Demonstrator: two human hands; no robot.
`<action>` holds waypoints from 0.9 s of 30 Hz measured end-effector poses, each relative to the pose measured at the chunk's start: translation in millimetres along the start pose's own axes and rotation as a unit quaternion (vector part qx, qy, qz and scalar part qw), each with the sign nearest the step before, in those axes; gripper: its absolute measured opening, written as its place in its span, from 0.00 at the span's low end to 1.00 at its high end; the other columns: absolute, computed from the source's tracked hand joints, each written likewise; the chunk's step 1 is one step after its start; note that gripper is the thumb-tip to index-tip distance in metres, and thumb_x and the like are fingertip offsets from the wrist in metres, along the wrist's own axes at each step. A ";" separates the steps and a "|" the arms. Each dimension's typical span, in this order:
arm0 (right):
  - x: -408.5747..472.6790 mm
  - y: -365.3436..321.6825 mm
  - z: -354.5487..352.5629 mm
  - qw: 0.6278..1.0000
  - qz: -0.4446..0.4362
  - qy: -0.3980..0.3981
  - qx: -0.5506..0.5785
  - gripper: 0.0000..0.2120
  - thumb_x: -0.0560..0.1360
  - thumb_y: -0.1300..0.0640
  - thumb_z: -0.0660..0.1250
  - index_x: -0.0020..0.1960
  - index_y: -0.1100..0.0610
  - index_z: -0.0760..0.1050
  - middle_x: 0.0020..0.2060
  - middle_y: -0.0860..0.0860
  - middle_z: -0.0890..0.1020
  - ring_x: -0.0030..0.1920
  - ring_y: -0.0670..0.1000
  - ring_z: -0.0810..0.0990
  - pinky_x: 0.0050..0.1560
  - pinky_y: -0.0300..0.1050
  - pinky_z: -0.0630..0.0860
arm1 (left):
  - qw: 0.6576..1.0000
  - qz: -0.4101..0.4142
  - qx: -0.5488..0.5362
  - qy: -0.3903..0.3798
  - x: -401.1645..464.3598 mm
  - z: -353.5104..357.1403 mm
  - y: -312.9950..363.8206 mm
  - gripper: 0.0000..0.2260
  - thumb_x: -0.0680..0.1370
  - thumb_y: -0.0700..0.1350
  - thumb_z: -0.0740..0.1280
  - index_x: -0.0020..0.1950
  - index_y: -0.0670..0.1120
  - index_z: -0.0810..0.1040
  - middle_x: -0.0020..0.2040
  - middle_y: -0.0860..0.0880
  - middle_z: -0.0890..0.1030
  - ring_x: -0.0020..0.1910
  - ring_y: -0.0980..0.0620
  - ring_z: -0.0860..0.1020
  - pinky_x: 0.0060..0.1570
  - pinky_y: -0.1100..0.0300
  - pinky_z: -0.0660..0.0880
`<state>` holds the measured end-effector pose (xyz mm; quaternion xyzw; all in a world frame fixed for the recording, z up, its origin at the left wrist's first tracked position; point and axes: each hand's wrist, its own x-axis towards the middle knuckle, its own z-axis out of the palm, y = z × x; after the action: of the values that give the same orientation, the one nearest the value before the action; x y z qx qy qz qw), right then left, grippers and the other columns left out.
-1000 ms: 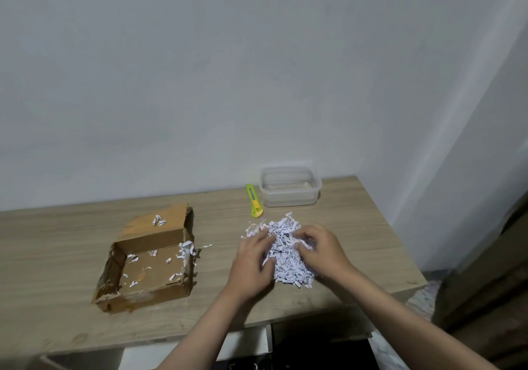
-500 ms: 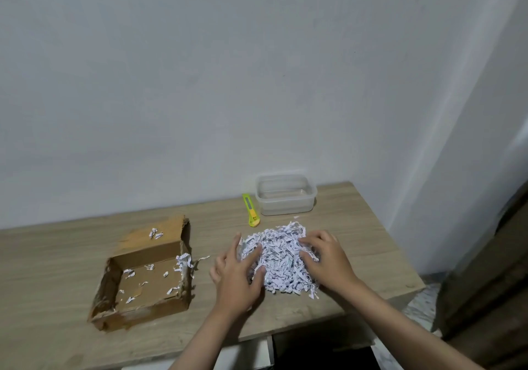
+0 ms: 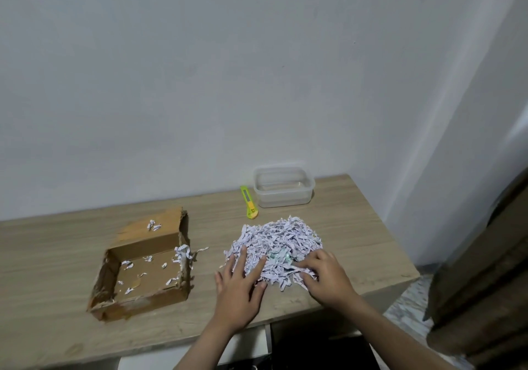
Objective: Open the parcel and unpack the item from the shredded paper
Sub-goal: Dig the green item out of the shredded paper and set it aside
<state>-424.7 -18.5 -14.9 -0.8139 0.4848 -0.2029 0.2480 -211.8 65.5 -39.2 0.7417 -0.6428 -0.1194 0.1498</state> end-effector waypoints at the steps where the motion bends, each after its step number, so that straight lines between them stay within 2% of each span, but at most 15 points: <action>1: 0.0 -0.6 -1.1 1.000 0.004 0.010 0.005 0.10 0.71 0.52 0.66 0.51 0.46 0.81 0.43 0.42 0.72 0.51 0.48 0.73 0.53 0.45 0.71 | 1.000 -0.004 -0.004 0.007 -1.3 1.0 -2.8 0.23 0.75 0.66 0.48 0.70 0.73 0.50 0.76 0.59 0.41 0.77 0.46 0.46 0.69 0.37 0.49; 5: 2.4 -10.4 -3.3 0.997 -0.004 0.077 0.019 0.07 0.71 0.51 0.67 0.48 0.48 0.81 0.43 0.42 0.77 0.49 0.47 0.73 0.51 0.45 0.71 | 0.999 -0.001 -0.015 0.048 -4.6 4.3 -8.5 0.26 0.75 0.67 0.51 0.73 0.68 0.51 0.77 0.55 0.44 0.76 0.44 0.51 0.68 0.37 0.53; 8: 7.2 -23.3 -3.0 0.995 -0.027 0.094 0.033 0.07 0.72 0.54 0.67 0.47 0.50 0.81 0.42 0.44 0.80 0.49 0.48 0.74 0.49 0.45 0.69 | 0.998 0.004 -0.016 0.061 -5.1 5.2 -8.7 0.30 0.75 0.67 0.52 0.75 0.65 0.48 0.78 0.53 0.44 0.76 0.44 0.50 0.68 0.38 0.54; 11: 17.9 -35.2 -0.2 0.997 -0.034 0.062 0.013 0.07 0.73 0.55 0.65 0.47 0.49 0.81 0.43 0.45 0.81 0.49 0.49 0.73 0.48 0.43 0.66 | 0.997 0.006 -0.024 0.072 -4.8 6.6 -9.4 0.31 0.75 0.67 0.52 0.76 0.61 0.48 0.79 0.52 0.45 0.76 0.45 0.51 0.68 0.39 0.55; 13: 26.2 -38.1 1.2 0.999 -0.010 0.026 -0.022 0.07 0.73 0.55 0.65 0.49 0.49 0.80 0.45 0.45 0.80 0.51 0.49 0.72 0.50 0.43 0.65 | 0.997 0.007 -0.026 0.074 -5.2 6.9 -9.8 0.32 0.75 0.68 0.51 0.76 0.60 0.48 0.79 0.52 0.46 0.76 0.45 0.51 0.67 0.39 0.56; 18: 33.0 -36.8 -1.4 0.998 0.039 0.021 -0.053 0.04 0.69 0.53 0.68 0.43 0.50 0.77 0.40 0.44 0.72 0.51 0.51 0.75 0.51 0.46 0.70 | 0.996 0.006 -0.035 0.080 -5.6 6.2 -10.2 0.31 0.75 0.67 0.51 0.76 0.61 0.48 0.78 0.54 0.46 0.75 0.47 0.52 0.68 0.39 0.58; 20: 28.7 -32.4 -2.6 0.994 0.037 0.008 -0.107 0.07 0.68 0.48 0.68 0.44 0.49 0.78 0.43 0.46 0.75 0.53 0.52 0.74 0.50 0.45 0.67 | 0.996 0.003 -0.041 0.081 -4.8 6.3 -11.0 0.31 0.75 0.67 0.52 0.76 0.60 0.49 0.78 0.54 0.47 0.75 0.48 0.52 0.68 0.41 0.58; 22: 24.0 -27.7 -3.8 0.982 0.043 -0.035 -0.179 0.13 0.69 0.43 0.67 0.49 0.48 0.79 0.48 0.47 0.75 0.55 0.52 0.71 0.52 0.46 0.66 | 0.996 0.002 -0.040 0.081 -3.9 6.8 -11.3 0.31 0.75 0.66 0.53 0.76 0.60 0.50 0.78 0.54 0.47 0.74 0.48 0.53 0.68 0.41 0.58; 24: 21.1 -24.0 -3.4 0.978 0.045 -0.048 -0.196 0.14 0.69 0.42 0.66 0.52 0.47 0.79 0.50 0.48 0.75 0.56 0.52 0.71 0.53 0.47 0.66 | 0.996 0.000 -0.041 0.078 -3.3 7.3 -11.3 0.31 0.75 0.66 0.53 0.76 0.60 0.50 0.78 0.54 0.47 0.75 0.47 0.53 0.68 0.40 0.56; 27: 19.3 -25.5 -1.8 0.986 0.043 -0.019 -0.161 0.11 0.70 0.45 0.65 0.49 0.47 0.79 0.46 0.47 0.74 0.55 0.52 0.72 0.51 0.46 0.65 | 0.997 -0.007 -0.047 0.066 -2.8 7.0 -11.0 0.31 0.75 0.67 0.51 0.76 0.62 0.47 0.78 0.55 0.43 0.76 0.47 0.49 0.70 0.40 0.50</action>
<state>-399.6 -25.7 3.6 -0.8251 0.5411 -0.0959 0.1317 -204.7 69.2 -49.9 0.7447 -0.6198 -0.1016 0.2259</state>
